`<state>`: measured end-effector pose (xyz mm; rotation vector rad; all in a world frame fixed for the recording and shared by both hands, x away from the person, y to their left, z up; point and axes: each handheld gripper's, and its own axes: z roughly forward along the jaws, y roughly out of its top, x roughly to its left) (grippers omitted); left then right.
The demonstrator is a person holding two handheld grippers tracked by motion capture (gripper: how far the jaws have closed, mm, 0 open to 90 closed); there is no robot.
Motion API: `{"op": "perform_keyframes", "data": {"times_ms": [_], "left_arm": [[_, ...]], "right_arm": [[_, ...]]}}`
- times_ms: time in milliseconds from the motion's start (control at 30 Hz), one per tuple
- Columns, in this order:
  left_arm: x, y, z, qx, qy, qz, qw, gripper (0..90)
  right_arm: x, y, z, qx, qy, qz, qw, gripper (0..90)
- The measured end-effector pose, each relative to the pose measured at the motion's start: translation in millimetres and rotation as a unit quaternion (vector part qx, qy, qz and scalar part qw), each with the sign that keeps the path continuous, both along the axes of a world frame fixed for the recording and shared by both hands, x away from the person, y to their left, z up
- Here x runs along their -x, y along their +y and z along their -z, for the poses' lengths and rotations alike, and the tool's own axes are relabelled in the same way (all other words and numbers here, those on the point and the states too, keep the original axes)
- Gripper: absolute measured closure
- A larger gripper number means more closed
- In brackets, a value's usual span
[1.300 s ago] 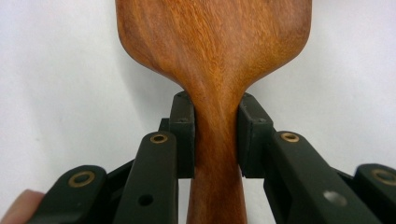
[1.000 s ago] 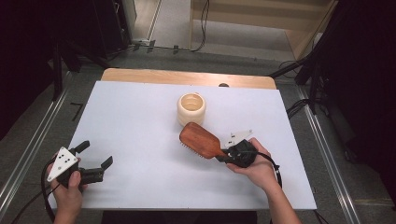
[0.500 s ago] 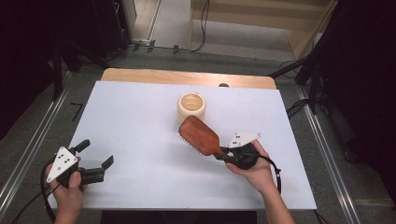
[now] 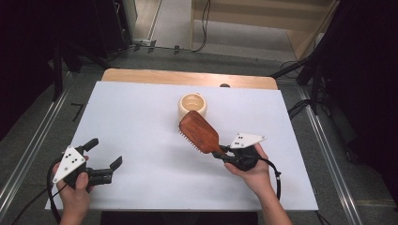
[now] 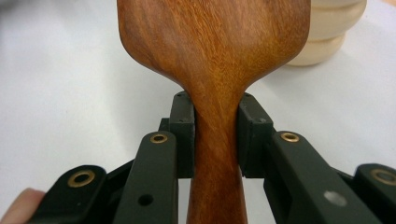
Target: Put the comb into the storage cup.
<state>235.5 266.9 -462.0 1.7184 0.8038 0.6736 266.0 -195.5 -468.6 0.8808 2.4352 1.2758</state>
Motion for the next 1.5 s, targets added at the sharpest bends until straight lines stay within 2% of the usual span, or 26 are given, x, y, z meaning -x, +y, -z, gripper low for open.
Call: {"op": "perform_keyframes", "data": {"times_ms": [33,367,433,733,1333,1500], "left_arm": [[-0.1,-3.2,-0.9,-0.002,0.0,0.004,1.0,0.0],[-3.9,-38.7,-9.2,-0.003,-0.004,0.039,0.9992,0.0],[-5.7,-45.8,-9.7,-0.002,-0.003,0.047,0.9989,0.0],[-14.1,-72.3,-15.0,-0.001,-0.002,0.073,0.9973,0.0],[-27.5,-104.2,-25.6,0.023,0.004,0.105,0.9942,0.0],[-30.5,-110.9,-28.2,0.037,0.01,0.118,0.9923,0.0]], "right_arm": [[0.3,0.9,0.5,-0.01,-0.002,-0.001,0.9999,70.2],[5.6,5.8,-1.9,-0.02,-0.015,0.007,0.9997,70.2],[7.1,5.7,-2.7,-0.023,-0.024,0.01,0.9994,70.2],[10.3,4.9,-0.9,-0.037,-0.029,0.019,0.9987,70.2],[12.4,10.3,1.9,-0.066,-0.046,0.032,0.9962,70.2],[13.8,12.7,2.3,-0.073,-0.055,0.035,0.9952,70.2]]}}
